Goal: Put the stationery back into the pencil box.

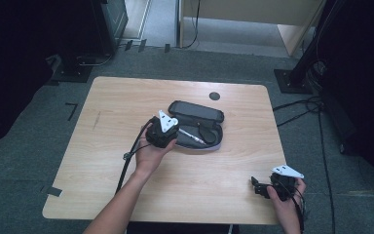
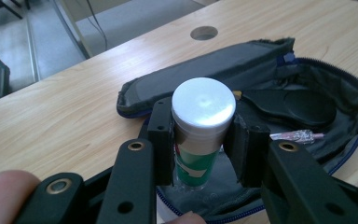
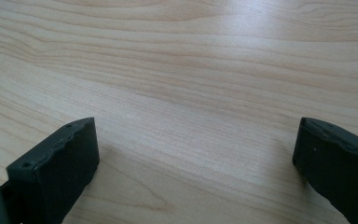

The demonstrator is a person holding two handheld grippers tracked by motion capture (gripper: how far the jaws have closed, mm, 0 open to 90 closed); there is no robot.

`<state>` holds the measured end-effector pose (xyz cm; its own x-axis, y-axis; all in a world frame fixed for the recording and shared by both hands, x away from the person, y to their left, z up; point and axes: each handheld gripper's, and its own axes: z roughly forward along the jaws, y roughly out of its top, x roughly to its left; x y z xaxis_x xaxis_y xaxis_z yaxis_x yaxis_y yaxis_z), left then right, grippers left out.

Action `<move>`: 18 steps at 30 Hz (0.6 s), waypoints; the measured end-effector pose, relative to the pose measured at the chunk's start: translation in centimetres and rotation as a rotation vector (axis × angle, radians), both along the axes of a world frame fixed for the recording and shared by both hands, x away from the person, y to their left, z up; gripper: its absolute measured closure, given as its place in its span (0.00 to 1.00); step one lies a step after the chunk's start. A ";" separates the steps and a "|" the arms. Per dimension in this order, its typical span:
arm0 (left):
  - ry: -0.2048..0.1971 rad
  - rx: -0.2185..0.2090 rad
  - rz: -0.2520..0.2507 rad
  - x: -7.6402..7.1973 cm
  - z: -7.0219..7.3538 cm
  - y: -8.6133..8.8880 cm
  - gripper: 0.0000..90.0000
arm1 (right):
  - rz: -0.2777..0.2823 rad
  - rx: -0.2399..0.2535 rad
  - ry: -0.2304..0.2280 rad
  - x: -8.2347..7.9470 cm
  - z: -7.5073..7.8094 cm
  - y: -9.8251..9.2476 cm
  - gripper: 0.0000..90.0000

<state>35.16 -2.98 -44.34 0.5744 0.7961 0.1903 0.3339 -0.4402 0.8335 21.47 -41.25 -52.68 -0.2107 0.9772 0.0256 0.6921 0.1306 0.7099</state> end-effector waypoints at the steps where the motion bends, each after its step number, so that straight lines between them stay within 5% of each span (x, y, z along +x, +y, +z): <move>1: -0.017 0.031 0.003 0.0 -0.2 -0.2 0.74 | 0.000 0.000 0.000 0.0 0.0 0.0 0.00; 6: -0.076 0.118 0.016 0.0 -1.1 -1.1 0.74 | 0.000 0.000 -0.001 0.0 0.0 0.0 0.00; 11: -0.078 0.170 0.011 0.1 -2.0 -1.7 0.74 | 0.000 -0.001 -0.001 0.0 0.0 0.0 0.00; 15: -0.073 0.175 -0.001 -0.2 -2.6 -2.1 0.72 | 0.000 0.000 0.000 0.0 0.0 0.0 0.00; 18: -0.024 0.132 -0.043 -0.3 -2.7 -2.4 0.64 | 0.004 0.001 -0.001 0.0 0.0 0.0 0.00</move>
<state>34.90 -5.36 -47.02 0.6012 0.7383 0.3058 0.2927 -0.5596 0.7754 21.45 -41.23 -52.67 -0.2143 0.9764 0.0259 0.6905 0.1327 0.7110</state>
